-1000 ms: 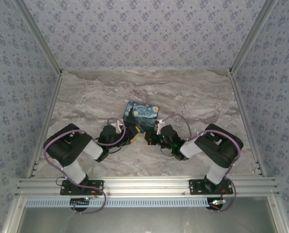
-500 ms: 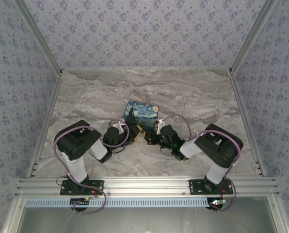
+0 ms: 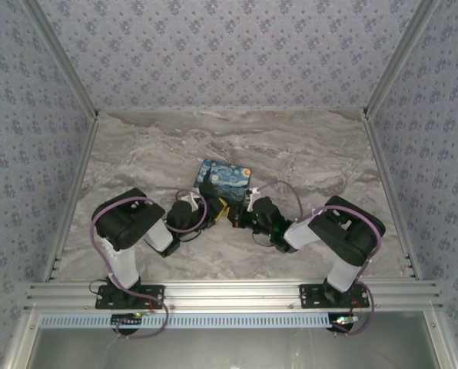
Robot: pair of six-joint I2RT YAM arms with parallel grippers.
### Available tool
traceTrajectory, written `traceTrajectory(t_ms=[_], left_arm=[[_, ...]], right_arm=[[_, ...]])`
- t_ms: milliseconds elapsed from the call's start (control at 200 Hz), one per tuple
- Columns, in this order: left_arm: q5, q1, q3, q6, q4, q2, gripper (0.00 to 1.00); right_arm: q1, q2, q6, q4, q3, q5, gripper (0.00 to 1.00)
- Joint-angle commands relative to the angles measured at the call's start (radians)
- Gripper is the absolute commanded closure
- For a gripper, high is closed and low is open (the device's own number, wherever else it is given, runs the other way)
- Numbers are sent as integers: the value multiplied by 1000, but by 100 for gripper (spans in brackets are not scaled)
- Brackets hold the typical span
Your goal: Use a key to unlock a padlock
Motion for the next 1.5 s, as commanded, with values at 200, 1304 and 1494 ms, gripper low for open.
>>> traceTrajectory(t_ms=[200, 1304, 1494], left_arm=[[-29, -10, 19, -1, 47, 3, 72], [-17, -14, 34, 22, -130, -107, 93], [0, -13, 66, 6, -285, -178, 94]], right_arm=[[11, -12, 87, 16, 11, 4, 100], [8, -340, -324, -354, -60, 120, 42], [25, -529, -620, -547, -37, 185, 25]])
